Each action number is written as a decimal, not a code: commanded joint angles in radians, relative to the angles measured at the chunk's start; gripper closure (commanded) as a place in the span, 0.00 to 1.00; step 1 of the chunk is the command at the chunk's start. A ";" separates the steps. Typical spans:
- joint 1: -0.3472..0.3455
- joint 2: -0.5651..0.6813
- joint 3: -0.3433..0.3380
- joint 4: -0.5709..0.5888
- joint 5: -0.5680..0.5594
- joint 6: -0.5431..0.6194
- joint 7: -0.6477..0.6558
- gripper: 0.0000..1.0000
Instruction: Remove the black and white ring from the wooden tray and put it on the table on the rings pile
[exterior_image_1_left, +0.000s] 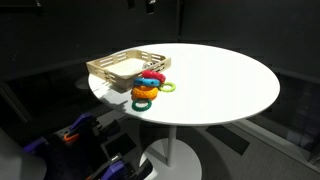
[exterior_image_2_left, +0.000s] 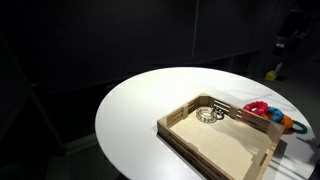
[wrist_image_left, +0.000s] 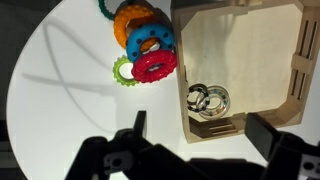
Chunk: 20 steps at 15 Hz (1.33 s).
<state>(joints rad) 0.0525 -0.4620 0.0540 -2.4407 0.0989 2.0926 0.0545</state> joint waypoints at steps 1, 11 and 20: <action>-0.001 0.106 0.052 0.056 -0.014 0.022 0.106 0.00; 0.039 0.284 0.086 0.072 -0.033 0.182 0.090 0.00; 0.045 0.306 0.088 0.059 -0.020 0.208 0.114 0.00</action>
<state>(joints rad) 0.0881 -0.1850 0.1451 -2.4014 0.0794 2.2782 0.1583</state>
